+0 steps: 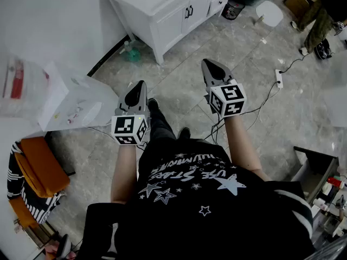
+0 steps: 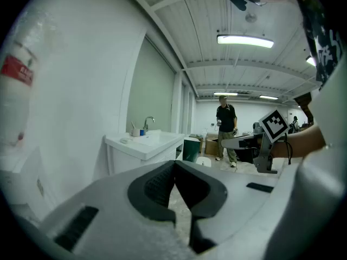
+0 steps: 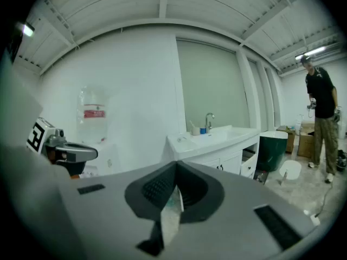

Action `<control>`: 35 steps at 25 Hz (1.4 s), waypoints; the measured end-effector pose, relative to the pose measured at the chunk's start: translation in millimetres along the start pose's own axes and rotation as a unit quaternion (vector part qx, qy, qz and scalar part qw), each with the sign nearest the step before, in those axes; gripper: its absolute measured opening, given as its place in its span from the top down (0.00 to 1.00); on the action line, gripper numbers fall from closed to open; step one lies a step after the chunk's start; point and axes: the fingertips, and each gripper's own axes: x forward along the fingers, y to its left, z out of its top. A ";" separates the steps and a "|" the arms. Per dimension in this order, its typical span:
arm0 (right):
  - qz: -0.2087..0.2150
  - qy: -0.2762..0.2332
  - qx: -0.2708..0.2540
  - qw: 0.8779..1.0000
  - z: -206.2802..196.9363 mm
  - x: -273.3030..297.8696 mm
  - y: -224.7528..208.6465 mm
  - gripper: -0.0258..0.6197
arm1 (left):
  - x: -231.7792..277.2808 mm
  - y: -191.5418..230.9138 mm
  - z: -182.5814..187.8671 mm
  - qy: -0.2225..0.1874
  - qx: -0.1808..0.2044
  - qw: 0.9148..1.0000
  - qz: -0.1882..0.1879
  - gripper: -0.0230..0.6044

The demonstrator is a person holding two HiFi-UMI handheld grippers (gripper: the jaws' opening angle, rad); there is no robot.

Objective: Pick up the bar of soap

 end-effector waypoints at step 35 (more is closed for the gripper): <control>0.009 -0.001 0.041 0.999 91.3 259.1 -6.2 0.63 | 154.4 226.8 56.8 -0.019 -0.019 0.999 -0.017 0.95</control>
